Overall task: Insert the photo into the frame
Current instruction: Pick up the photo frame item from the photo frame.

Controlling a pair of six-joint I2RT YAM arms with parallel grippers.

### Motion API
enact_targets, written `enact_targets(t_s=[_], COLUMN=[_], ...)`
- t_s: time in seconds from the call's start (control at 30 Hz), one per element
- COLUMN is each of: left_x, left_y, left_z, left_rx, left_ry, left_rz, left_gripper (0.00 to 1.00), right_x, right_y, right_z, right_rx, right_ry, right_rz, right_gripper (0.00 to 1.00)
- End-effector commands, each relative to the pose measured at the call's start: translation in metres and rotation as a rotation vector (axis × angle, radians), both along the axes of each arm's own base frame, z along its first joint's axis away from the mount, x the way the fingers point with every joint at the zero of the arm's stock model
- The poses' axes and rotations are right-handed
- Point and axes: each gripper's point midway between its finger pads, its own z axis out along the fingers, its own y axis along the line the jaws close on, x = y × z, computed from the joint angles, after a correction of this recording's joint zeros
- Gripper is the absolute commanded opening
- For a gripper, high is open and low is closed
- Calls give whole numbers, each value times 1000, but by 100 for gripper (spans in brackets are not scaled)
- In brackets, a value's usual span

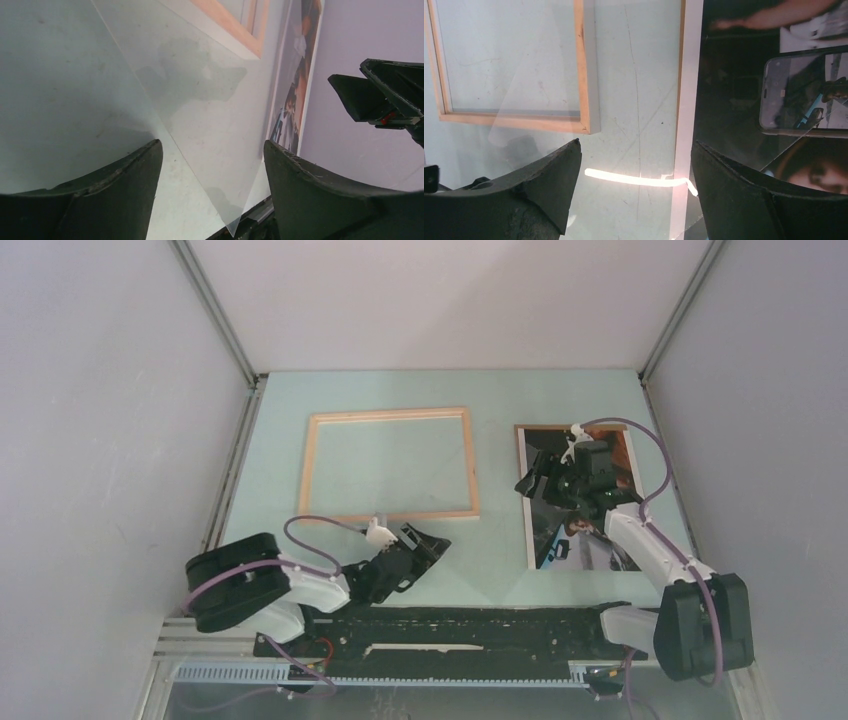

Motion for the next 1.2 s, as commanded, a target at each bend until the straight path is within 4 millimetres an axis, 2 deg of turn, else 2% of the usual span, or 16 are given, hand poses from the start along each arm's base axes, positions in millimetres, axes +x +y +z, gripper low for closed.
enact_targets(t_s=[0.0,0.13,0.3,0.37,0.57,0.73,0.87,0.93,1.07,1.17], left_x=[16,15,19,21,25,29,34,42,38,34], left_y=[-25,-26,-13,-14,-16,-7,13,28,44,63], left_z=[36,37,33,33,32,33,32,22,-7,-18], left_rx=[-189,-214,-237,-251,-329,-377,-337,-292,-189,-164], left_ry=[-78,-110,-113,-109,-89,-91,-95,-60,70,114], left_rz=[83,93,126,111,72,62,58,49,-78,-116], left_gripper=[79,67,52,49,31,17,5,1,0,0], right_x=[3,4,5,5,3,3,7,10,17,23], right_y=[0,1,1,1,-1,-1,-2,-1,1,2], right_z=[14,14,11,12,14,18,24,25,22,21], right_rx=[-2,0,1,1,-5,7,26,33,49,69], right_ry=[-66,-64,-57,-60,-66,-75,-78,-69,-34,-15], right_rz=[-2,-3,-3,-4,-8,-2,4,11,19,24], right_gripper=[88,88,88,87,88,88,88,88,88,88])
